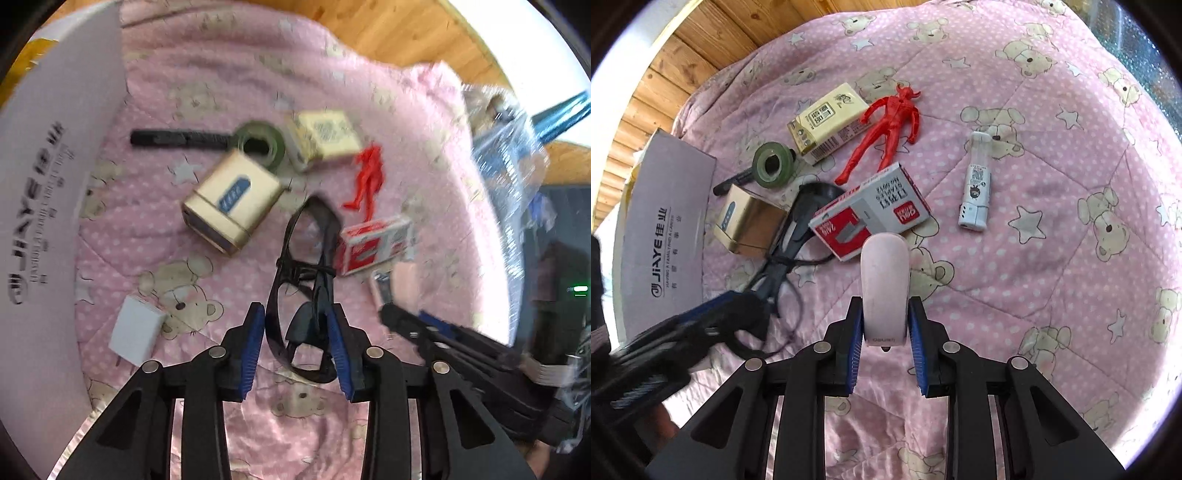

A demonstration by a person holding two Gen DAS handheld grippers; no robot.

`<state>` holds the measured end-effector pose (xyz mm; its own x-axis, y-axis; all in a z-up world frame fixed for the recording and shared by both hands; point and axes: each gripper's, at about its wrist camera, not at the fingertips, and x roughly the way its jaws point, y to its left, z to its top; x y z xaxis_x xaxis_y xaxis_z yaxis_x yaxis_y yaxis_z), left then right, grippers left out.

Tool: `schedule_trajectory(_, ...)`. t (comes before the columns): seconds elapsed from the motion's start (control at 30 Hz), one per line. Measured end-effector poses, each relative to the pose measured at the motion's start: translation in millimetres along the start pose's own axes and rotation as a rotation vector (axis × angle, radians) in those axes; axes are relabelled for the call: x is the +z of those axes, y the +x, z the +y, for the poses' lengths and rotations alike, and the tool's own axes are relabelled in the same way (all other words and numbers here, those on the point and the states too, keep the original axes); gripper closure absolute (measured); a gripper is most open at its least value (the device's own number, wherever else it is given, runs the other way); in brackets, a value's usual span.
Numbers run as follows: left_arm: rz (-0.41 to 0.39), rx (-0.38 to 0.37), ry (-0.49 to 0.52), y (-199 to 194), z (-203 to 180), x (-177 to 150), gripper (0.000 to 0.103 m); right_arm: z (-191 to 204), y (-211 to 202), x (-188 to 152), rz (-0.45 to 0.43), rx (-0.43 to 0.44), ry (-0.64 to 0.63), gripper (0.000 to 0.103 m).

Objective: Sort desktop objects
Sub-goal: 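Grasp the black glasses with the left gripper while the right gripper grasps the pink cylinder, then carry the glasses and pink cylinder with both grippers over the white box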

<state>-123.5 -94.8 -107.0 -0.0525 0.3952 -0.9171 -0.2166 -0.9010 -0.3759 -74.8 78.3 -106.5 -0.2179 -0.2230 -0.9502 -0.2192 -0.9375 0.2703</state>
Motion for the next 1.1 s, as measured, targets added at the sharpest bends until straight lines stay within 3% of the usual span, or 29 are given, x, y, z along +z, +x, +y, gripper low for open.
schedule_trajectory(0.13,0.037,0.035,0.017,26,-1,4,0.065,-1,2,-2,0.007,0.003,-0.007,0.079)
schedule_trajectory(0.33,0.018,0.052,0.063,43,-16,19,0.066,-7,9,-2,0.026,0.009,-0.003,0.079)
schedule_trajectory(0.37,0.016,0.051,0.069,44,-18,20,0.08,-8,10,-2,0.028,0.01,-0.001,0.079)
schedule_trajectory(0.4,0.02,0.06,0.082,44,-20,20,0.082,-8,9,-2,0.028,0.014,-0.001,0.079)
schedule_trajectory(0.87,-0.057,0.033,0.036,-15,-12,-1,0.087,-2,-21,-11,0.016,0.067,0.011,0.079)
schedule_trajectory(1.1,-0.097,0.034,0.032,-44,-14,-16,0.087,15,-35,-28,0.006,0.066,-0.051,0.079)
